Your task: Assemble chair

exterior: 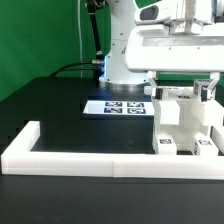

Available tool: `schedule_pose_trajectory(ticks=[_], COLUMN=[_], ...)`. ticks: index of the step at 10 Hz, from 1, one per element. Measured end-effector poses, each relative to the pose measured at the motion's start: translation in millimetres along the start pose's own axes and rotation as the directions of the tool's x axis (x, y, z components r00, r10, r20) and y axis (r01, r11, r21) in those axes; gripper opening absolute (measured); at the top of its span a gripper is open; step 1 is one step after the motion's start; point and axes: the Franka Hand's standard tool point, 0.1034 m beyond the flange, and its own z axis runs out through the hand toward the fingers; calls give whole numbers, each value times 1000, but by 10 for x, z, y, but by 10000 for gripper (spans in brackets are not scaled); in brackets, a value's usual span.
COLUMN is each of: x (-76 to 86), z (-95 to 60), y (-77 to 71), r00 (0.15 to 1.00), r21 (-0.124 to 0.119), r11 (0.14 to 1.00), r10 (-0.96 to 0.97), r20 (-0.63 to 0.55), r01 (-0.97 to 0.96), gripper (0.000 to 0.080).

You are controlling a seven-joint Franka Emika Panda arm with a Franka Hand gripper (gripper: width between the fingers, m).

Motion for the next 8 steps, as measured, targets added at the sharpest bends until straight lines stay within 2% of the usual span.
schedule_pose_trajectory(ticks=[4, 6, 7, 8], x=[-220, -433, -551, -704], z=[-332, -491, -524, -548], y=[-78, -127, -104, -4], r00=[998, 993, 992, 988], r21=[45, 67, 70, 69], r11=[998, 993, 992, 989], r10=[50, 98, 99, 124], r20=[44, 69, 76, 90], r01=[-52, -102, -105, -131], gripper=[649, 649, 649, 649])
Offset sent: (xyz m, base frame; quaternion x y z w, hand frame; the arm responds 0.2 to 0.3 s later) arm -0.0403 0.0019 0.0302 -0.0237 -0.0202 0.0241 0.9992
